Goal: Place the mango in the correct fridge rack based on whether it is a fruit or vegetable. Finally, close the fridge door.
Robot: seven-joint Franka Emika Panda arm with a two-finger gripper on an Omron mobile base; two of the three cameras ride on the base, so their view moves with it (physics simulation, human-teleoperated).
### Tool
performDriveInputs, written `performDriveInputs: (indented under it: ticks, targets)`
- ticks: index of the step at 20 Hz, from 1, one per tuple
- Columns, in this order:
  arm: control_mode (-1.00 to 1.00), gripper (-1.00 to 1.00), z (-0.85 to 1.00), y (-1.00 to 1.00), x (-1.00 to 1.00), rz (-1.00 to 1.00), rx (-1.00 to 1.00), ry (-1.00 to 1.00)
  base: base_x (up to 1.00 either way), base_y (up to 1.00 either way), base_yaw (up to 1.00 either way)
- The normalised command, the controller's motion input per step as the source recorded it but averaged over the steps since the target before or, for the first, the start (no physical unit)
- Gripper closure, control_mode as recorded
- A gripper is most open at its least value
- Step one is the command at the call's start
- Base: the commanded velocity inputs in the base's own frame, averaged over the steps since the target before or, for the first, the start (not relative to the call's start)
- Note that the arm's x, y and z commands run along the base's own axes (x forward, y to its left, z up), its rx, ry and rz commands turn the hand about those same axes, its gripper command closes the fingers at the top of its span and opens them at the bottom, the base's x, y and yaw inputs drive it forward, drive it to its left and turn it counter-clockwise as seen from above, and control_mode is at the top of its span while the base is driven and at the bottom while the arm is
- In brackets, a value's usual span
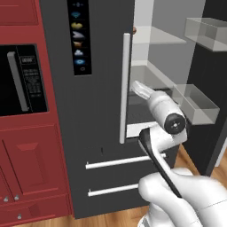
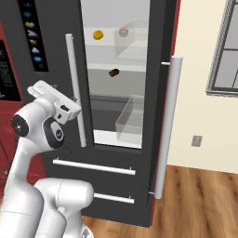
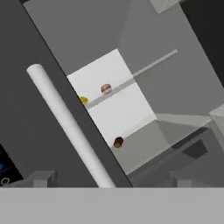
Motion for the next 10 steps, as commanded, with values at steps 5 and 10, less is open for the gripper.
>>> performDriveInputs:
  ticks: [5,10]
  targets:
    - [-1.00,-1.00,0.56,-0.04,-0.71,-0.03,0.00,0.24,0.00,0.00,0.00]
    - [-1.00,-1.00,-0.54,-0.46,-0.99,-0.02,0.02,0.05,0.00,0.00,0.00]
